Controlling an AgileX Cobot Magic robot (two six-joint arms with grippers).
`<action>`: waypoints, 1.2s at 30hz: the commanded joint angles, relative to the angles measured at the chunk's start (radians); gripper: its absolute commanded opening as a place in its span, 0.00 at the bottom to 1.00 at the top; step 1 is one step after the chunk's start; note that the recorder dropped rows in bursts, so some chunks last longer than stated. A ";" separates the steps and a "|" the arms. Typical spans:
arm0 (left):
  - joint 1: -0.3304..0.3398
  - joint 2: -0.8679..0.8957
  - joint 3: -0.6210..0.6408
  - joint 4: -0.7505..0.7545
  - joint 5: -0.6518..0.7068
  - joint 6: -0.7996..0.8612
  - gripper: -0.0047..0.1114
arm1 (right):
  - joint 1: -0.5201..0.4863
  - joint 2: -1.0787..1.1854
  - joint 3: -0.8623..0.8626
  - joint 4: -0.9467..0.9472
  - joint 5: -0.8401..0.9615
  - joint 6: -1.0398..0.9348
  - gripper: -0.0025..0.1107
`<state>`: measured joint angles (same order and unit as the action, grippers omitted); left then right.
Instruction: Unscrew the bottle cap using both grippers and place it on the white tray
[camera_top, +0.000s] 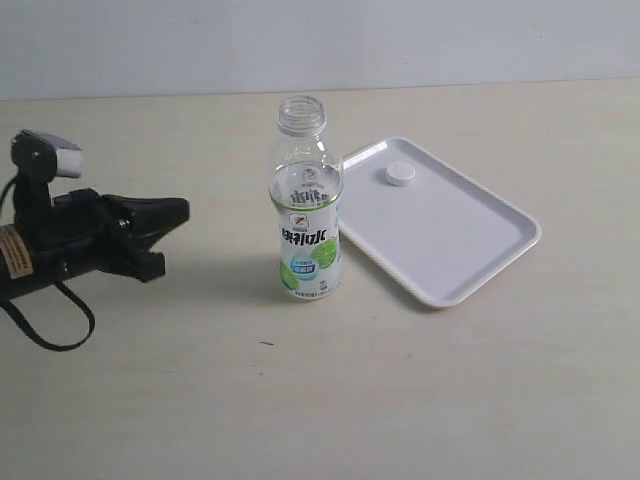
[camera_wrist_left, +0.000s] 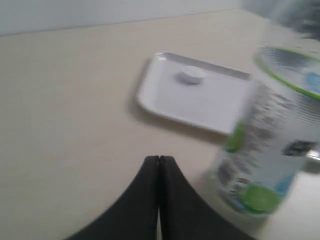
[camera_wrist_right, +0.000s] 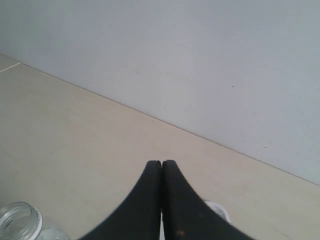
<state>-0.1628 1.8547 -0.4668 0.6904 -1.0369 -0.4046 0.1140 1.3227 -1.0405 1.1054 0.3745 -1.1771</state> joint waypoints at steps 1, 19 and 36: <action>0.003 -0.125 0.024 -0.417 0.309 0.019 0.04 | -0.006 -0.008 0.006 -0.006 -0.003 0.000 0.02; 0.003 -0.629 0.274 -0.986 0.316 0.480 0.04 | -0.006 -0.008 0.006 -0.006 -0.003 0.022 0.02; 0.003 -1.447 0.443 -0.929 0.719 0.505 0.04 | -0.006 -0.008 0.006 -0.008 -0.003 0.107 0.02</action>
<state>-0.1620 0.4666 -0.0282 -0.2457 -0.3844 0.0884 0.1140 1.3227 -1.0405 1.1034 0.3745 -1.0793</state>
